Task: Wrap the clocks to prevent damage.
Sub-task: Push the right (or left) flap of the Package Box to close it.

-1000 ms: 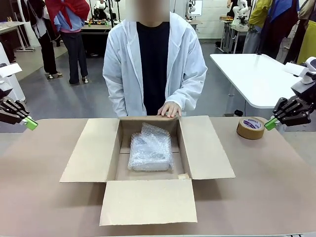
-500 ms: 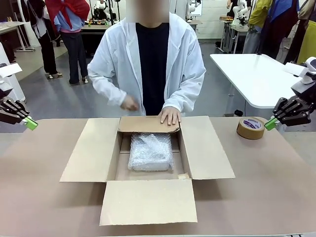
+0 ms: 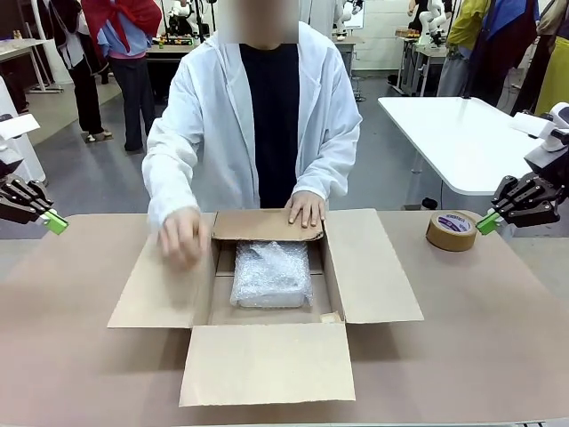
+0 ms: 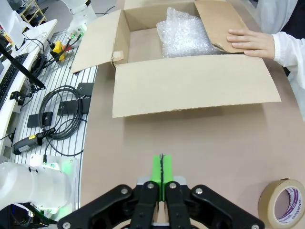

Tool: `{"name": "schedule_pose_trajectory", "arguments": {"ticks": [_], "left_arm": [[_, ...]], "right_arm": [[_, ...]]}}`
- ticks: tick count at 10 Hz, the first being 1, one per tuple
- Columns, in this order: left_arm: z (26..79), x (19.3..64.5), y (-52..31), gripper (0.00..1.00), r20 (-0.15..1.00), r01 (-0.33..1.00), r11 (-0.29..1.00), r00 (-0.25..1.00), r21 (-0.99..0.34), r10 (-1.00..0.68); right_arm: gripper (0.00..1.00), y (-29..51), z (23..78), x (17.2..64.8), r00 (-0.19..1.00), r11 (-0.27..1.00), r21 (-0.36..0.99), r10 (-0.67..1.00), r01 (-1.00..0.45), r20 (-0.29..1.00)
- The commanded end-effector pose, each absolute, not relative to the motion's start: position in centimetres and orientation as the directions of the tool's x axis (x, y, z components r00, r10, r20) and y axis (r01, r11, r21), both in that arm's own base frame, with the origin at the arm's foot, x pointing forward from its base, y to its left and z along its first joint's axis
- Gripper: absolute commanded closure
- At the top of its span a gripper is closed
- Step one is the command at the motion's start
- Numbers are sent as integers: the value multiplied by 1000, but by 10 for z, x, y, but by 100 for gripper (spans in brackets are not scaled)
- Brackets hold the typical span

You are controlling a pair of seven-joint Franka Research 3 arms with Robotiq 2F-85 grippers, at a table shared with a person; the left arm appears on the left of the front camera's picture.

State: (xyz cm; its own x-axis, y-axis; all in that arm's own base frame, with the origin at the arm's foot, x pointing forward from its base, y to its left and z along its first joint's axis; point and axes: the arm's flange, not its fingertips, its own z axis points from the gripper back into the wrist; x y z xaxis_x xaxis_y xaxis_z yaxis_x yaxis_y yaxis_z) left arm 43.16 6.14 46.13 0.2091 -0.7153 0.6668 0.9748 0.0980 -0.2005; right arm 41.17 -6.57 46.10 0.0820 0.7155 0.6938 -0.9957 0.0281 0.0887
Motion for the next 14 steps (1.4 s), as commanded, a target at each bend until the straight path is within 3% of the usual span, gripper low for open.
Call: {"name": "schedule_pose_trajectory", "arguments": {"ticks": [1, 14], "left_arm": [[462, 429, 61, 100, 684, 975, 96, 208, -198, -699], [462, 429, 61, 100, 684, 975, 96, 208, -198, -699]], "right_arm": [[99, -66, 460, 411, 74, 19, 85, 703, -996, 708], [99, -66, 460, 411, 74, 19, 85, 703, -996, 708]]}}
